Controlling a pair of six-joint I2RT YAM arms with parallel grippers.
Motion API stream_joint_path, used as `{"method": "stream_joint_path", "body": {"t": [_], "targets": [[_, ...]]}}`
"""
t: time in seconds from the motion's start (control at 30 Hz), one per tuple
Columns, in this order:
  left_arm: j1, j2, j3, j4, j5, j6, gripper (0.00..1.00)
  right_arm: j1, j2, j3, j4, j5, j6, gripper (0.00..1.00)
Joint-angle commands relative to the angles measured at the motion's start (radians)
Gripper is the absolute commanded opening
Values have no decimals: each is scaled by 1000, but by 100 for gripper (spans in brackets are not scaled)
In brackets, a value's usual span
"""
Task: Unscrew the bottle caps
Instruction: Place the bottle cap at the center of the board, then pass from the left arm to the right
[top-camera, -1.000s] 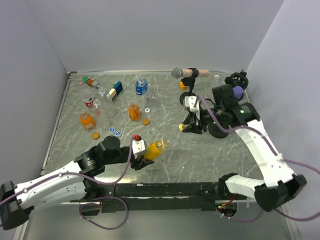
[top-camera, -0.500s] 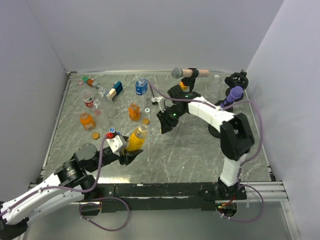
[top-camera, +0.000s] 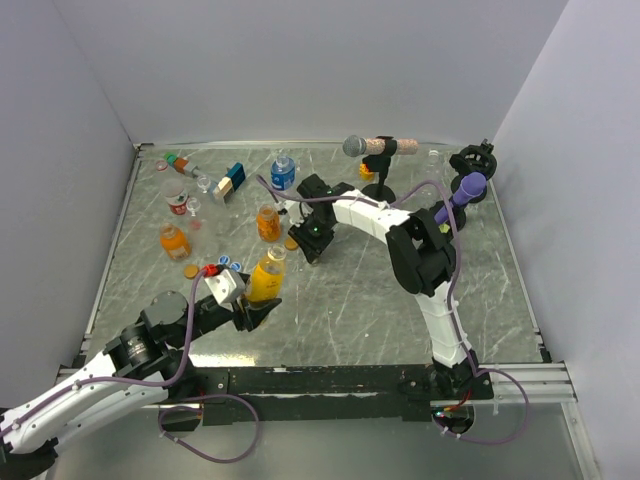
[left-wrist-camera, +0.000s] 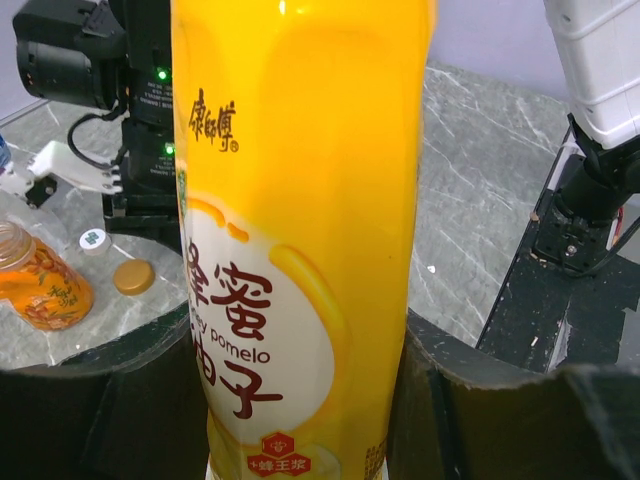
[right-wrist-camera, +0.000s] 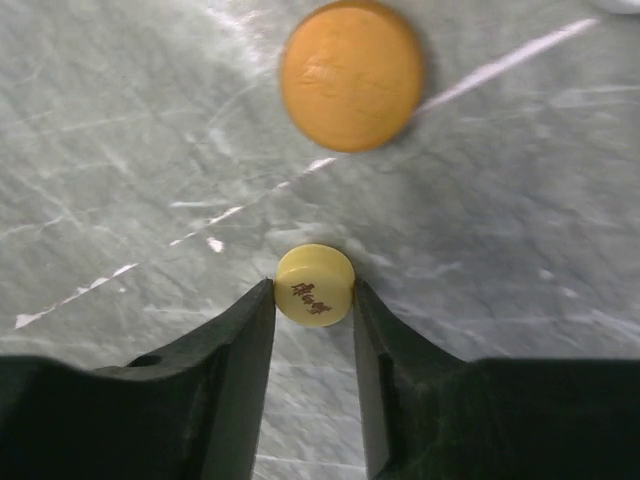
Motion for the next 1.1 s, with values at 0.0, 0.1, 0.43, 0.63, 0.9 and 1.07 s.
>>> {"method": "stream_joint_path", "body": {"t": [0.0, 0.1, 0.43, 0.63, 0.9, 1.07], "targets": [[5, -12, 12, 116, -14, -26, 26, -4, -22, 58, -34, 57, -8, 52], [5, -8, 10, 122, 11, -41, 26, -4, -126, 8, -25, 22, -34, 64], [5, 14, -10, 202, 135, -69, 26, -69, -605, -279, -48, -290, -237, 75], [5, 66, -33, 291, 215, -72, 26, -132, -996, -510, 39, -717, -547, 99], [5, 163, -56, 413, 253, -89, 26, -59, -899, -287, -121, -1073, -479, 99], [5, 203, -54, 456, 266, -95, 26, 4, -902, -365, 157, -983, -161, 97]]}}
